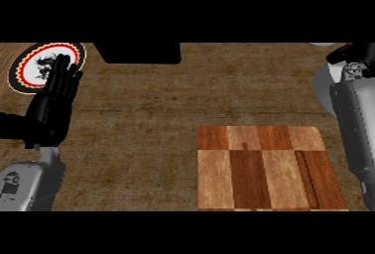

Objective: Pick the tomato from the cutting board and place it in the pot

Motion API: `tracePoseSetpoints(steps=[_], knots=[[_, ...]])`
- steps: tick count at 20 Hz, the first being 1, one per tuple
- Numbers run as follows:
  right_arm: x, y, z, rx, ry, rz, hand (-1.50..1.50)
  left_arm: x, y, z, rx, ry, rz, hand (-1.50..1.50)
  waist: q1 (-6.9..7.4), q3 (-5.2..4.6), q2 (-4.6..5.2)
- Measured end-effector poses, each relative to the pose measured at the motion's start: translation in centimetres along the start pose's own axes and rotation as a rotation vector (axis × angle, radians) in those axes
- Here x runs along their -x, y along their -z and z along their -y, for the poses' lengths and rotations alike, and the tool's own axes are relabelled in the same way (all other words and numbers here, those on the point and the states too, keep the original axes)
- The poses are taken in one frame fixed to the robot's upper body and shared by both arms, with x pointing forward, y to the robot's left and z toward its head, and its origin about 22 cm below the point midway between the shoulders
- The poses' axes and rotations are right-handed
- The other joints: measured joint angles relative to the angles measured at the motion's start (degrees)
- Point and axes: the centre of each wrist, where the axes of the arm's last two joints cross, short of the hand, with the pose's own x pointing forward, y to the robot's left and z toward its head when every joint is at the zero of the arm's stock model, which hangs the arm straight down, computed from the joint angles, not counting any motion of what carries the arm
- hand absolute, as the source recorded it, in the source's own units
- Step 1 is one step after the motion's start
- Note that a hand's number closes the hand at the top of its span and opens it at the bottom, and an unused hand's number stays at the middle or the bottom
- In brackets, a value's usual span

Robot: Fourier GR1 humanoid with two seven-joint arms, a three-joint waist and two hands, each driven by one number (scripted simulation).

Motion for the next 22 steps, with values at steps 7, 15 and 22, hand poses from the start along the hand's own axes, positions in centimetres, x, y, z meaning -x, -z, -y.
tracePoseSetpoints(steps=[7, 15, 22], knots=[[5.0, 2.0, -0.7, 0.011, -0.024, -0.084, 1.5, 0.2, -0.5, -1.1, -0.017, -0.002, -0.001, 0.0, -0.89, 0.11, -0.16], [11.7, 4.5, -2.3, -0.012, -0.022, -0.121, 1.5, 0.0, -0.1, -0.1, -0.02, 0.001, -0.001, 0.0, -0.9, 0.17, -0.06], [15.4, 6.3, -5.5, -0.076, -0.048, -0.16, 1.5, 0.1, 0.0, 0.5, -0.011, -0.001, 0.005, 0.0, -0.55, 0.17, 0.08]])
